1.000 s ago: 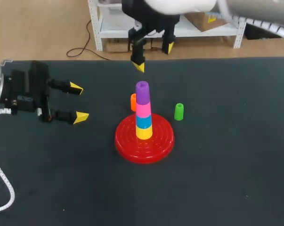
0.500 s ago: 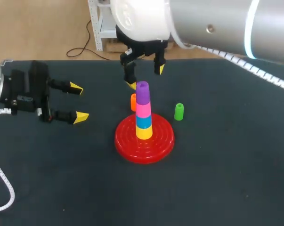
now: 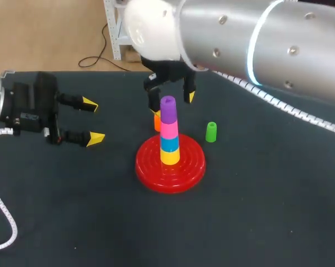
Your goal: Pick up and stack the cylinders on the red base in this order: pink,purple,orange,green
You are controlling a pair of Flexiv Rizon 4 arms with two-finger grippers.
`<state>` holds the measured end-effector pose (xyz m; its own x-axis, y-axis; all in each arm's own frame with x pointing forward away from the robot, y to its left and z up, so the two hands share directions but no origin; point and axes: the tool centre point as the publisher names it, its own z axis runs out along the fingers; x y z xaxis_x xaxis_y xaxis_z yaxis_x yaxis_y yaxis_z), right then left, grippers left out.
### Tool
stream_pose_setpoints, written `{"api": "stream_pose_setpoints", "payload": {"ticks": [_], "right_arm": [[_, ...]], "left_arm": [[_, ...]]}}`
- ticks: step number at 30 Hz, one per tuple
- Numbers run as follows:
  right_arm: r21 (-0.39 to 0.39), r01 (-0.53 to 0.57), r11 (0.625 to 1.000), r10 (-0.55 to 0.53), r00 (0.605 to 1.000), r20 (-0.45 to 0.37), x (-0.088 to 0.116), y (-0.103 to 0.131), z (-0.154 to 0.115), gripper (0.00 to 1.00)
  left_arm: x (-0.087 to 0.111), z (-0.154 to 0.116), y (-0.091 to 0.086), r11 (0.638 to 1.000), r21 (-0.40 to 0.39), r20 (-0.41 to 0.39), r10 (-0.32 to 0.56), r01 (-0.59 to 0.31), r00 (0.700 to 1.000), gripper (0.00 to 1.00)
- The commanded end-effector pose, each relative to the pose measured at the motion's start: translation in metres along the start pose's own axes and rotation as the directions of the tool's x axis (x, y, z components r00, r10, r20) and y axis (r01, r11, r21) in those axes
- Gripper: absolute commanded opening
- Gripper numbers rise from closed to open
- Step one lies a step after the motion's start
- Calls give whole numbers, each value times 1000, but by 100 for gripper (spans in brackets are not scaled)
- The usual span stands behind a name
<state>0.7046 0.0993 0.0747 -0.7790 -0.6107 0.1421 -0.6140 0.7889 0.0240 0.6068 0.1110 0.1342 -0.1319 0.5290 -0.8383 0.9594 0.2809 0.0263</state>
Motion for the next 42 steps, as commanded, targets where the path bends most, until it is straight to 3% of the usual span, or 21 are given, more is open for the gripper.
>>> {"api": "stream_pose_setpoints", "payload": {"ticks": [1, 8, 12, 34, 42], "right_arm": [[8, -8, 1000, 8, 1000, 20, 0, 2, 12, 100], [9, -7, 1000, 7, 999, 45, -12, 2, 19, 100], [-13, -41, 999, 42, 993, 107, -19, -2, 17, 100], [-20, -44, 999, 46, 993, 107, -18, -4, 16, 100], [4, -53, 999, 52, 992, 117, -36, 2, 29, 100]], "left_arm": [[2, 0, 0, 1000, -3, 6, 3, -3, 1000, 100], [2, 0, 0, 1000, -3, 6, 3, -3, 1000, 100], [2, 0, 0, 1000, -3, 6, 3, -3, 1000, 100], [2, 0, 0, 1000, -3, 6, 3, -3, 1000, 100], [2, 0, 0, 1000, -3, 6, 3, -3, 1000, 100]]}}
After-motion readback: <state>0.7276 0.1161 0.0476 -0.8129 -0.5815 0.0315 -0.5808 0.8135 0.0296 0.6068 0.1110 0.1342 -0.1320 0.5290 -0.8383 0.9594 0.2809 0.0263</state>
